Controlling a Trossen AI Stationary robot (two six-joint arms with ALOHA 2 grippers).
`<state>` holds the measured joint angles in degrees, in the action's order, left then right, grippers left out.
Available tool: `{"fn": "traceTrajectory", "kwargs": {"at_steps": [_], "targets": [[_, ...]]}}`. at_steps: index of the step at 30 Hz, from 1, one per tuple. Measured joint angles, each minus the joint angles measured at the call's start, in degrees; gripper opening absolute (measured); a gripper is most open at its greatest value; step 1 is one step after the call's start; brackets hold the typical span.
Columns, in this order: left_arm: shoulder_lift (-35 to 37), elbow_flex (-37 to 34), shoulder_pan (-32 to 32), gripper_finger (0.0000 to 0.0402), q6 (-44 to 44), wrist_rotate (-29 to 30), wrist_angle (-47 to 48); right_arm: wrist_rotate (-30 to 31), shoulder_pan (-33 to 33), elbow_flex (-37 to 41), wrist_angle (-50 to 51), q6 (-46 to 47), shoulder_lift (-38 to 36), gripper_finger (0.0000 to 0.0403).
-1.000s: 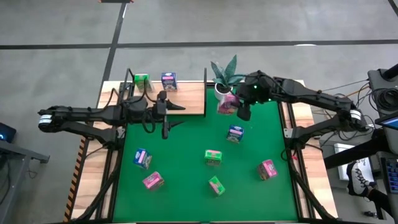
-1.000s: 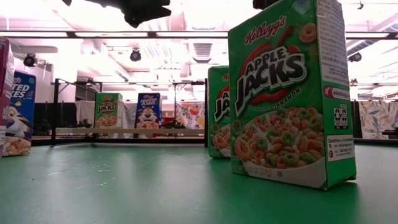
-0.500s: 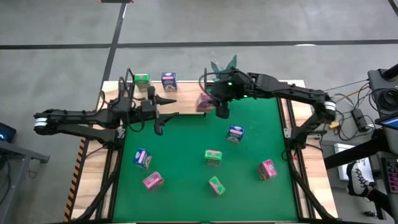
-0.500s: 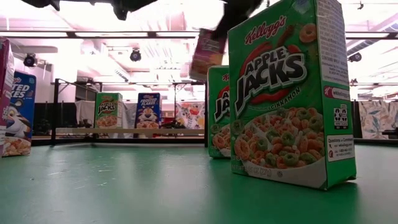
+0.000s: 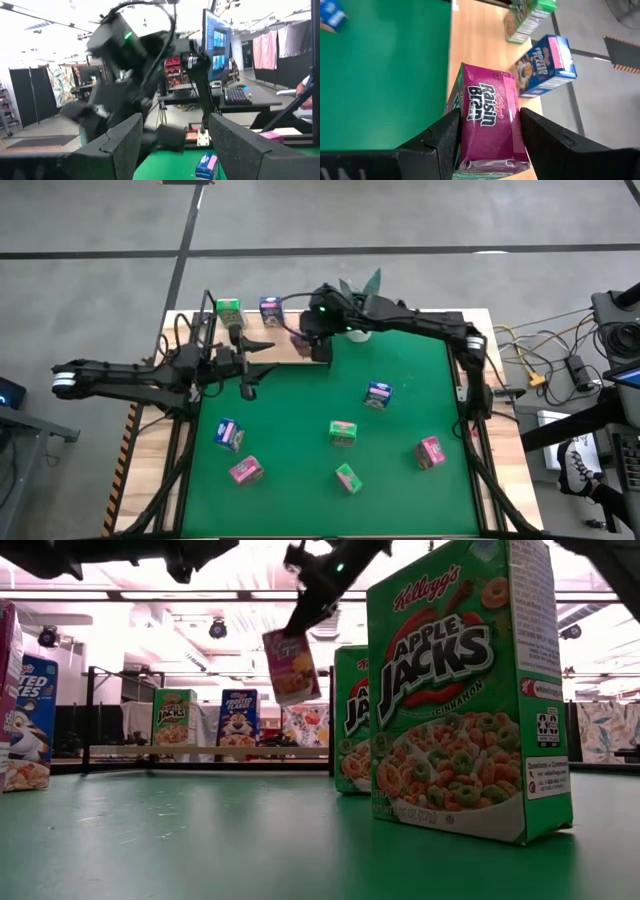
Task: Stack cereal on shelf
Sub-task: Put the top pink cereal box on the shelf
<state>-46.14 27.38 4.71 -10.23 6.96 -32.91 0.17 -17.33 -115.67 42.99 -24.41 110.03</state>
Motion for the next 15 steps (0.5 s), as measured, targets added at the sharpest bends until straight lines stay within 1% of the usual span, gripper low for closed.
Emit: {"fn": "traceTrajectory", "kwargs": {"at_steps": [8,11,15], "targets": [[1.2,-0.3,0.0,0.0213,-0.2,0.0,-0.7,-0.6,-3.1,-6.7,-0.1,-1.3,9.3,0.0187],[1.2,-0.3,0.0,0.0213,-0.2,0.0,-0.7,-0.6,-4.0,-7.7,0.0,-2.3,11.3,0.0187],[1.0,-0.3,0.0,0.0213,-0.2,0.0,-0.7,-1.0,-4.2,-7.6,-0.2,-3.4,11.9,0.0187]]}}
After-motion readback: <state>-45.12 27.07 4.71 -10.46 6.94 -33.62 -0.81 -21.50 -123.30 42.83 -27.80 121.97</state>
